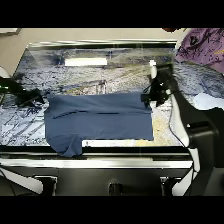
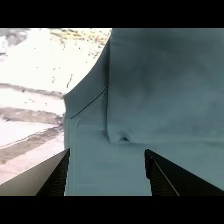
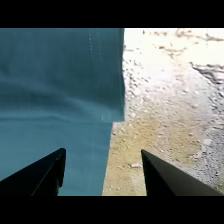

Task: Fold the clothes and pants, and hang the long-sleeved shirts on hangers.

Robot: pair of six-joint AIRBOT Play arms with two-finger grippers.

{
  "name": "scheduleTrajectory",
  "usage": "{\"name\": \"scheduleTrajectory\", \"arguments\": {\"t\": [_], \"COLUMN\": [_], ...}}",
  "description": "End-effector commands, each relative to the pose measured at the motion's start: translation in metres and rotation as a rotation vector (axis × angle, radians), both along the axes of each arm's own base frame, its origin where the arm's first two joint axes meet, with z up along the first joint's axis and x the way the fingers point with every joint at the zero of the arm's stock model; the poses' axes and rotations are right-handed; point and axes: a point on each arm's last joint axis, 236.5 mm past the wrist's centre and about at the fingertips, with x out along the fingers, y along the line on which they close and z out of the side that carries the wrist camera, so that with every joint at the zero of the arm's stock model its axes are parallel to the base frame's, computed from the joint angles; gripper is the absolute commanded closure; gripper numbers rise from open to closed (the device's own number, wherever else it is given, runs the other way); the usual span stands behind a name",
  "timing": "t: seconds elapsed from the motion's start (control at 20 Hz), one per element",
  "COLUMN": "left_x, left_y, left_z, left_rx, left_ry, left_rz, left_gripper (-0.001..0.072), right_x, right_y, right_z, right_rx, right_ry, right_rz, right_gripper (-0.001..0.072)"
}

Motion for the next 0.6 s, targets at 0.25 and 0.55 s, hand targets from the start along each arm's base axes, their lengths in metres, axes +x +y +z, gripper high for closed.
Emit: {"name": "scheduleTrajectory", "arguments": {"t": [0.25,0.55], "left_x": [-0.127,-0.225], "left_y": [0.034,-0.084], "left_z": [0.046,-0.04], "left_rx": [-0.312,-0.402], "left_ry": [-0.269,-0.111], "left_rz": [0.496,0.502], "left_gripper": [0.0168,0.0168], "right_x": [-0.056,-0.114], "right_y": [-0.061,-0.04], "right_z": [0.078,0.036], "right_rx": [0.563,0.622], "right_ry": [-0.196,-0.175], "right_rz": [-0.261,-0.346], "right_gripper": [0.0161,0.0163]}}
